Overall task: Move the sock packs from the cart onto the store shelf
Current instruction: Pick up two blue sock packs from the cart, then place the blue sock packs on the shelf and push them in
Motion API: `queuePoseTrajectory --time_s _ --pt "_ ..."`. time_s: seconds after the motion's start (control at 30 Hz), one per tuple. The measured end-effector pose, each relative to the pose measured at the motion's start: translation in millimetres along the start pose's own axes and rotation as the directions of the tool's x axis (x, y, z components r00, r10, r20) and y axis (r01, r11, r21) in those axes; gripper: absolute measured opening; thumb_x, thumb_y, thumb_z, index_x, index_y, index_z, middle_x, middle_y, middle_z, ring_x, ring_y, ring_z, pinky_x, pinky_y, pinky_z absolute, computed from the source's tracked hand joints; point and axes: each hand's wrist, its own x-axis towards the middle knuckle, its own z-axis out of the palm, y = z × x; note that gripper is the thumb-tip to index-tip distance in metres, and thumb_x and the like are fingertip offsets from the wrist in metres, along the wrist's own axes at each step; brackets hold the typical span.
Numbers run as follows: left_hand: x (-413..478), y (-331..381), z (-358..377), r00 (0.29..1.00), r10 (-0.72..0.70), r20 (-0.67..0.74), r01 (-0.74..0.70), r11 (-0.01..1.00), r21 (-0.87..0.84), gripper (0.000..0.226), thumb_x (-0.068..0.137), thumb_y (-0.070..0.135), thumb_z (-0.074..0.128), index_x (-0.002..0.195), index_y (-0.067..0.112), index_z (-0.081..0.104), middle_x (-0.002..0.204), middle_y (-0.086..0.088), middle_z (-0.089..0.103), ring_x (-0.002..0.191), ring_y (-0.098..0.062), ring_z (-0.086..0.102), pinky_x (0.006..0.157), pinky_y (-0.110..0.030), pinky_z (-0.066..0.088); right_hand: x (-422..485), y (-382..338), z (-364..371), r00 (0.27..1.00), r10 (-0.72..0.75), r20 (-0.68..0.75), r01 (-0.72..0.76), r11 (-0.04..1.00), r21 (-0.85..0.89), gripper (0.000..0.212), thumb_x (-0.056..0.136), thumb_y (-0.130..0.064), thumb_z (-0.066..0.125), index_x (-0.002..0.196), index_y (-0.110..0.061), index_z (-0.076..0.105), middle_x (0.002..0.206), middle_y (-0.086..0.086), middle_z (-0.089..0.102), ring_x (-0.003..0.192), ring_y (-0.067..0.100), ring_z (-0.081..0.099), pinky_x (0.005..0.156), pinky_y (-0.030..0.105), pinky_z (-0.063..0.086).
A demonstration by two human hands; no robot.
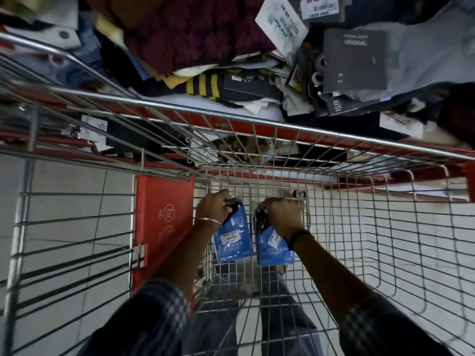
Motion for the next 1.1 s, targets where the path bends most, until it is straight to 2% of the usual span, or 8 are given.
queuePoseTrajectory --time_s 0.07,0.17,0.3,0.4,0.5,0.7,0.83,1.1 --pt "-9.1 2.5 -0.8 1.000 0.022 -0.018 -0.021 1.000 0.022 0.025 0.075 0.009 0.068 0.099 0.013 0.065 0.094 -0.017 0.071 0.088 -0.035 0.064 0.068 -0.034 0.049 -15.7 2.4 2.7 0.997 0.001 -0.073 0.000 1.000 0.019 0.024 0.095 -0.010 0.046 0.115 -0.013 0.060 0.097 0.008 0.070 0.084 0.022 0.065 0.069 0.027 0.049" --pt "-27.5 14.6 -8.7 0.998 0.060 -0.027 -0.057 0.993 0.102 0.026 0.081 0.010 0.064 0.106 0.014 0.062 0.100 -0.017 0.070 0.092 -0.034 0.063 0.068 -0.033 0.046 -39.9 6.2 -2.9 0.973 -0.007 -0.229 0.032 0.994 0.105 0.028 0.079 0.000 0.068 0.101 -0.017 0.066 0.077 0.005 0.073 0.057 0.019 0.066 0.049 0.022 0.049" --pt "-60.1 41.7 -31.0 0.983 0.163 -0.085 -0.143 0.968 0.207 0.033 0.083 0.009 0.059 0.114 0.019 0.059 0.107 -0.014 0.068 0.095 -0.031 0.062 0.071 -0.032 0.047 -74.6 11.6 -32.7 0.890 -0.065 -0.451 0.125 0.987 0.105 0.043 0.065 0.008 0.074 0.098 -0.018 0.070 0.078 0.004 0.075 0.045 0.020 0.064 0.034 0.021 0.048" --pt "-64.7 49.3 -39.5 0.971 0.212 -0.113 -0.178 0.949 0.259 0.034 0.082 0.009 0.059 0.114 0.020 0.057 0.105 -0.013 0.068 0.094 -0.031 0.062 0.070 -0.034 0.049 -78.1 14.4 -43.1 0.827 -0.078 -0.557 0.158 0.983 0.097 0.057 0.050 0.023 0.069 0.095 -0.012 0.072 0.091 0.005 0.076 0.060 0.020 0.070 0.037 0.020 0.050" --pt "-87.0 69.5 -64.5 0.948 0.258 -0.186 -0.193 0.931 0.309 0.030 0.082 0.007 0.060 0.110 0.014 0.058 0.102 -0.015 0.068 0.092 -0.032 0.062 0.067 -0.036 0.049 -100.2 16.3 -70.8 0.738 -0.096 -0.668 0.215 0.972 0.098 0.055 0.051 0.025 0.070 0.095 -0.008 0.073 0.099 0.008 0.075 0.080 0.020 0.072 0.048 0.025 0.057" --pt "-132.9 111.1 -123.4 0.823 0.402 -0.400 -0.304 0.908 0.287 0.031 0.067 -0.005 0.071 0.095 0.008 0.066 0.090 -0.017 0.071 0.079 -0.035 0.067 0.057 -0.039 0.054 -146.8 8.9 -143.5 0.563 -0.112 -0.819 0.277 0.959 0.060 0.055 0.054 0.027 0.067 0.098 -0.005 0.071 0.102 0.010 0.073 0.089 0.020 0.071 0.057 0.025 0.059" --pt "-149.3 133.1 -163.4 0.674 0.549 -0.495 -0.425 0.836 0.348 0.047 0.050 -0.009 0.082 0.090 0.010 0.067 0.086 -0.010 0.074 0.079 -0.027 0.070 0.056 -0.035 0.058 -167.4 3.7 -193.6 0.388 -0.142 -0.910 0.286 0.958 -0.028 0.046 0.058 0.026 0.066 0.090 -0.007 0.074 0.096 0.009 0.075 0.085 0.018 0.072 0.060 0.024 0.057" --pt "-187.7 182.3 -255.3 0.358 0.664 -0.656 -0.493 0.731 0.471 0.048 0.050 -0.009 0.085 0.094 0.004 0.070 0.090 -0.013 0.074 0.087 -0.025 0.070 0.080 -0.040 0.055 -196.5 -7.3 -290.0 0.090 -0.211 -0.973 0.297 0.939 -0.176 0.026 0.069 0.010 0.071 0.087 -0.007 0.075 0.093 0.008 0.076 0.085 0.017 0.072 0.064 0.027 0.060"
